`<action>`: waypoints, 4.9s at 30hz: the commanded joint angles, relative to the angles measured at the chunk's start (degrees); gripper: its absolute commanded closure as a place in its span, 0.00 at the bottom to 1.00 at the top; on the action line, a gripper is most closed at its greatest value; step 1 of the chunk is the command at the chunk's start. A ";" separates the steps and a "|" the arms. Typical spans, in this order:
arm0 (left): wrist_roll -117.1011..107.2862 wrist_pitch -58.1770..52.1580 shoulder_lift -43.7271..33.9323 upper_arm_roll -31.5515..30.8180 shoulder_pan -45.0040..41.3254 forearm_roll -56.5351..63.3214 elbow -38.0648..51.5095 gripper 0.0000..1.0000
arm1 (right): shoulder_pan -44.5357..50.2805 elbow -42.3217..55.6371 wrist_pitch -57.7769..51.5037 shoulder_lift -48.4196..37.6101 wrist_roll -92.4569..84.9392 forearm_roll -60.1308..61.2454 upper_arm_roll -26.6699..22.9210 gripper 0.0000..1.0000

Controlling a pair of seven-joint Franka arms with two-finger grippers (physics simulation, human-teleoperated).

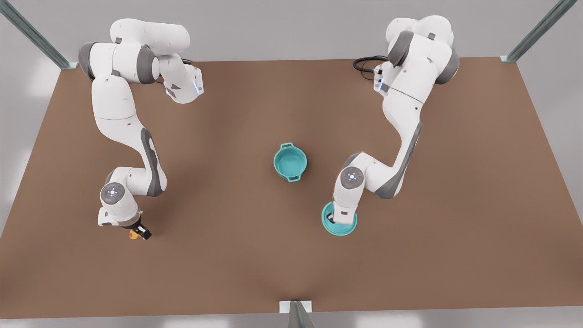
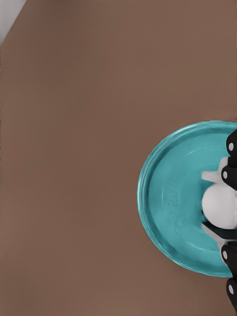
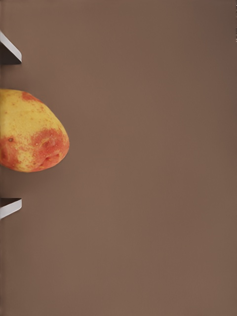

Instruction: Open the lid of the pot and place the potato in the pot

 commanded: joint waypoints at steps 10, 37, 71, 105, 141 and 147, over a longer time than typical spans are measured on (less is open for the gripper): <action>19.96 0.81 2.28 0.22 0.14 1.31 0.64 0.00 | 1.57 1.02 -0.21 0.50 2.80 0.18 -1.68 0.00; 58.10 -30.31 -36.48 0.83 25.90 -18.47 -12.02 0.00 | 1.21 1.46 0.06 1.46 3.50 0.09 -2.21 0.27; 58.01 -30.57 -36.74 0.13 24.67 -18.56 -11.58 0.00 | 7.36 1.46 -13.13 -7.24 10.71 0.18 -1.86 0.41; 58.01 -30.48 -36.48 0.13 24.67 -18.73 -11.58 0.00 | 24.51 1.73 -36.86 -17.26 39.27 0.53 19.67 0.41; 58.01 -30.48 -36.39 0.13 24.67 -18.82 -11.58 0.00 | 27.67 13.58 -32.28 -5.57 53.69 -7.47 29.26 0.00; 58.10 -30.66 -36.65 0.04 24.67 -18.91 -11.49 0.00 | -14.58 16.40 -58.21 -21.21 -14.91 -10.19 27.85 0.00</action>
